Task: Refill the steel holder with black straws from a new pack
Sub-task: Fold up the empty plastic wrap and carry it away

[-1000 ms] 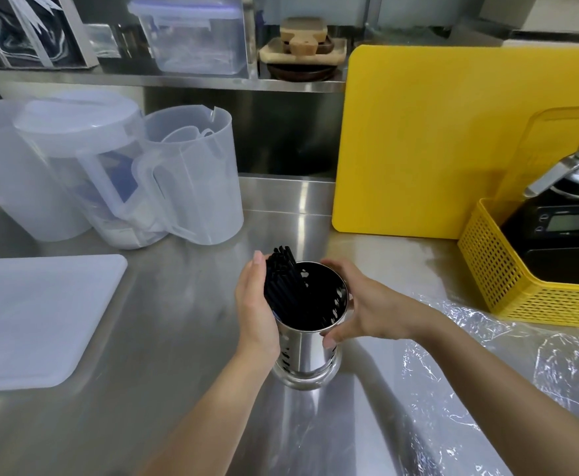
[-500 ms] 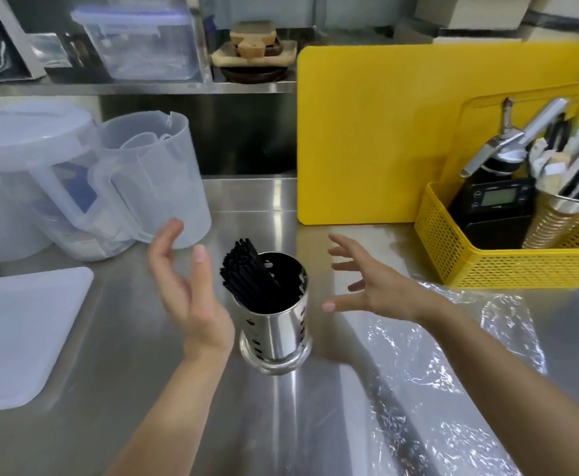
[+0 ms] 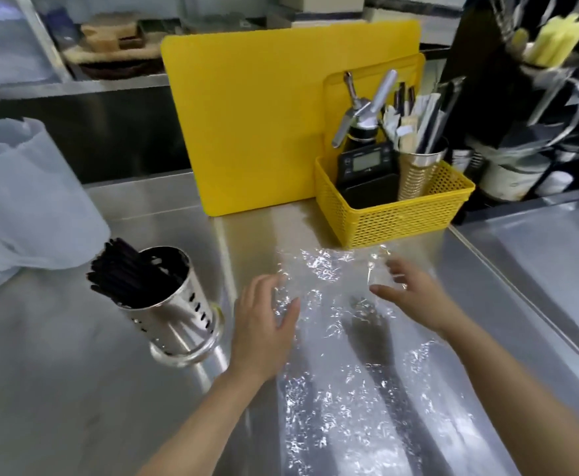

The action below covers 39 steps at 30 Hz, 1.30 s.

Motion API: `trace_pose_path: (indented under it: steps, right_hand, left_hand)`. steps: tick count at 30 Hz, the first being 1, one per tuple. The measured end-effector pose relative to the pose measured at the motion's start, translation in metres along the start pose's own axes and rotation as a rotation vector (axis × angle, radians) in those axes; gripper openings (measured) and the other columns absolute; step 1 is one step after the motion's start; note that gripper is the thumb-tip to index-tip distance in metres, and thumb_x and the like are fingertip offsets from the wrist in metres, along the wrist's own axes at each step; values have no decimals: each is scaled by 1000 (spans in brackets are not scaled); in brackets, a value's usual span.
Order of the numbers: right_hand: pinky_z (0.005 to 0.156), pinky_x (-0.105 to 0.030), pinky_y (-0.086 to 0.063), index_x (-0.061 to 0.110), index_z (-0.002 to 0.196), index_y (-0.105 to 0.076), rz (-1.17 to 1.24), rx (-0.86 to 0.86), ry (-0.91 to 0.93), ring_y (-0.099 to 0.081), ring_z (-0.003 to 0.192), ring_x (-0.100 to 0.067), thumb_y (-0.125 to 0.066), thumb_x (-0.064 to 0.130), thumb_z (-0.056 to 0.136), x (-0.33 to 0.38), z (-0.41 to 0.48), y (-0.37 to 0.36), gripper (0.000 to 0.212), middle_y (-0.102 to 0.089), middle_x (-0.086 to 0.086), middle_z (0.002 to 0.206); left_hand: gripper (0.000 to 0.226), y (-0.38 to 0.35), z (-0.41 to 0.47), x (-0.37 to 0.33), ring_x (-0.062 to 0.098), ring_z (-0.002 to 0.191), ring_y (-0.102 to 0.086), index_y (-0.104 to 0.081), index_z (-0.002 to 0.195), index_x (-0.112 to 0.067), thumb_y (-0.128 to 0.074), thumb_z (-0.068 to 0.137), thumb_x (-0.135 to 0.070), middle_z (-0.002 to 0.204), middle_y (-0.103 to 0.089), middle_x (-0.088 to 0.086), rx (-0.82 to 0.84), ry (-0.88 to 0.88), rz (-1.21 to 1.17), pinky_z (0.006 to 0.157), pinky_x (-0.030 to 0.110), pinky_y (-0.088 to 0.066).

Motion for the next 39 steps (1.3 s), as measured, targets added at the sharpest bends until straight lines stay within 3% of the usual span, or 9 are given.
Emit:
trace_pose_path:
  steps: [5, 11, 15, 18, 22, 26, 29, 37, 39]
  right_hand:
    - [95, -36, -38, -6, 131, -38, -79, -102, -282, -46, 122, -34, -73, 30, 77, -44, 8, 23, 74, -46, -23, 134]
    - [46, -20, -32, 5, 60, -52, 47, 236, -384, -43, 43, -16, -77, 15, 71, -67, 5, 27, 29, -48, -11, 52]
    - [55, -25, -40, 6, 56, -56, 180, 309, -321, -50, 52, -22, -58, -9, 78, -77, 5, 25, 26, -57, -15, 57]
    - [44, -20, -46, 3, 74, -55, 319, 343, -294, -59, 46, -21, -51, -3, 87, -77, 5, 35, 15, -63, -18, 69]
    - [40, -20, -44, 8, 81, -50, 423, 389, -231, -63, 48, -22, -53, 9, 92, -76, 1, 42, 11, -69, -14, 65]
    - [39, -22, -47, 3, 95, -52, 633, 507, -151, -62, 47, -20, -53, -3, 88, -71, -5, 52, 10, -69, -16, 64]
    - [39, -24, -50, -2, 104, -54, 697, 567, -87, -65, 50, -15, -48, -18, 83, -72, -7, 61, 27, -66, -12, 59]
    - [46, -11, -46, 17, 53, -62, 514, 330, 74, -62, 46, 3, -43, -20, 81, -61, -15, 51, 50, -64, 7, 41]
    - [49, -20, -49, 9, 41, -62, 520, 303, 62, -66, 58, -17, -37, -27, 76, -68, -11, 48, 57, -70, -4, 55]
  left_hand:
    - [63, -24, -1, 15, 31, 119, -44, -37, 126, -1, -62, 83, -40, 127, -47, 17, 134, 604, 67, 96, 36, -35]
    - [31, -36, -3, 14, 10, 46, -46, -50, 67, -5, -76, 75, -20, 55, -46, 2, 262, 905, -200, 47, 21, -36]
    - [11, -32, -2, 6, 6, 31, -45, -59, 76, -8, -66, 83, -11, 51, -56, 2, 376, 1025, -414, 35, 12, -38]
    - [9, -23, -3, 0, 16, 47, -61, -59, 89, -12, -56, 92, -20, 70, -68, 9, 456, 1005, -432, 46, 24, -51]
    - [17, -15, -4, -5, 17, 45, -58, -61, 91, -7, -53, 93, -21, 56, -68, 10, 392, 921, -449, 43, 23, -48]
    - [5, -2, -9, -13, 14, 46, -63, -58, 93, -12, -59, 88, -13, 58, -70, 6, 353, 853, -585, 41, 22, -51]
    - [27, 13, -15, -11, 19, 64, -70, -60, 94, -17, -57, 82, 7, 75, -74, 9, 469, 824, -727, 54, 30, -59]
    - [28, 5, -14, 7, 17, 68, -68, -54, 61, 0, -51, 83, 16, 84, -68, 12, 225, 762, -553, 47, 16, -51]
    - [39, 2, -16, 15, 24, 81, -64, -53, 54, -6, -46, 86, 16, 94, -68, 17, 215, 701, -456, 49, 14, -49]
Point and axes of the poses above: each hand's wrist, its own z-axis towards the middle knuckle, its own y-axis out of the back of the hand, x = y × z, the point moved 1 cm from there along z, towards the middle knuckle
